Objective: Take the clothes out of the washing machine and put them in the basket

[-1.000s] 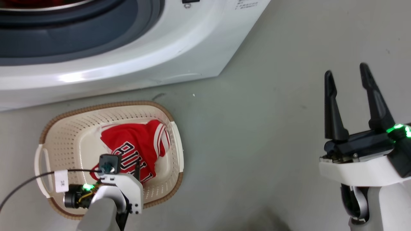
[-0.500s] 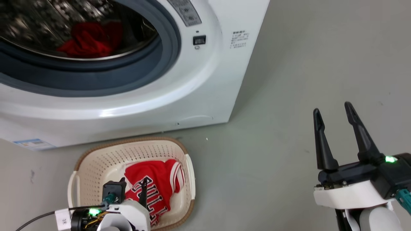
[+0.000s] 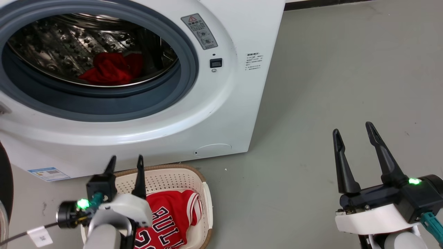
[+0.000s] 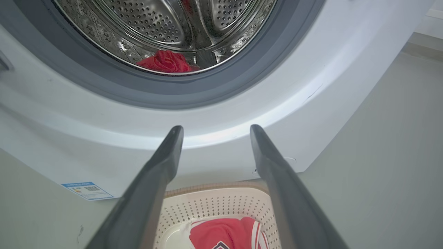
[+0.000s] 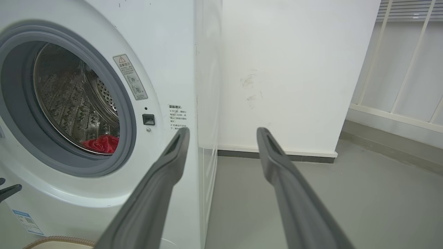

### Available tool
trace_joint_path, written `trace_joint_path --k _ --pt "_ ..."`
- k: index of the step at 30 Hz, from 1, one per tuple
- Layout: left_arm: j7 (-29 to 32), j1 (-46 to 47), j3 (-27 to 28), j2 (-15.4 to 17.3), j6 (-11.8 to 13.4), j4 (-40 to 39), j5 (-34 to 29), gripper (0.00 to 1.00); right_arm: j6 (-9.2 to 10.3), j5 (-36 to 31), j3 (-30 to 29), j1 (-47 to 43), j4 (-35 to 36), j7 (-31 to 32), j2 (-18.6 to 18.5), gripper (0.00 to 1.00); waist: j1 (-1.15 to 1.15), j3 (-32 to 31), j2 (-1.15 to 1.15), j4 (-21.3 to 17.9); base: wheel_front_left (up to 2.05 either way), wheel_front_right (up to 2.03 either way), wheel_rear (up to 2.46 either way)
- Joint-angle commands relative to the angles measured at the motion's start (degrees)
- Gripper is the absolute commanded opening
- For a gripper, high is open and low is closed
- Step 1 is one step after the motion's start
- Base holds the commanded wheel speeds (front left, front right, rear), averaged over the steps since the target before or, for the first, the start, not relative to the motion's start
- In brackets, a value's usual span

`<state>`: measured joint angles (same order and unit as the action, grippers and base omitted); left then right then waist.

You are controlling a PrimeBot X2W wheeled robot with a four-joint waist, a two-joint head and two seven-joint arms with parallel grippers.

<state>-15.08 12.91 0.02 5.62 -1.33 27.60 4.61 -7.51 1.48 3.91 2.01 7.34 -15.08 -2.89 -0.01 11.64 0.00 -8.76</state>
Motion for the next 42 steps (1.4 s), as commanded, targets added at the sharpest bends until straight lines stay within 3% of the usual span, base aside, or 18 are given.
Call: trace_joint_path --k 1,13,14,24,32,42 --pt "-0.13 1.18 0.50 0.33 0.20 -0.98 -0.46 1.00 0.04 0.22 0.16 -0.38 0.21 -0.13 0.02 1.00 0.01 0.20 0.00 -0.37 0.00 0.00 0.00" --pt "-0.13 16.11 4.45 5.06 -1.15 0.49 -0.59 1.00 0.04 1.63 0.76 3.73 1.66 -0.13 0.03 1.00 0.01 7.26 0.00 -3.60 0.00 0.00 0.00" --pt "-0.13 21.18 4.75 7.14 -1.26 2.56 -1.09 1.00 0.04 2.15 0.75 5.20 2.09 -0.13 0.03 1.00 0.01 10.20 0.00 -4.51 0.00 0.00 0.00" --pt "3.18 40.85 3.04 15.03 -2.04 14.15 -3.88 1.00 0.04 4.61 0.85 9.86 3.43 -0.13 0.03 1.00 0.01 19.50 0.00 -7.40 0.00 0.00 0.00" --pt "13.45 55.14 -0.14 21.07 -4.55 21.72 -5.72 1.00 0.04 6.41 0.68 12.24 4.21 -0.13 0.03 1.00 0.01 25.29 0.00 -9.07 0.00 0.00 0.00" --pt "34.53 70.93 -5.25 25.50 -6.04 29.74 -4.28 1.00 0.04 8.49 0.58 14.28 5.31 -0.13 0.03 1.00 0.01 31.03 0.00 -10.68 0.00 0.00 0.00"
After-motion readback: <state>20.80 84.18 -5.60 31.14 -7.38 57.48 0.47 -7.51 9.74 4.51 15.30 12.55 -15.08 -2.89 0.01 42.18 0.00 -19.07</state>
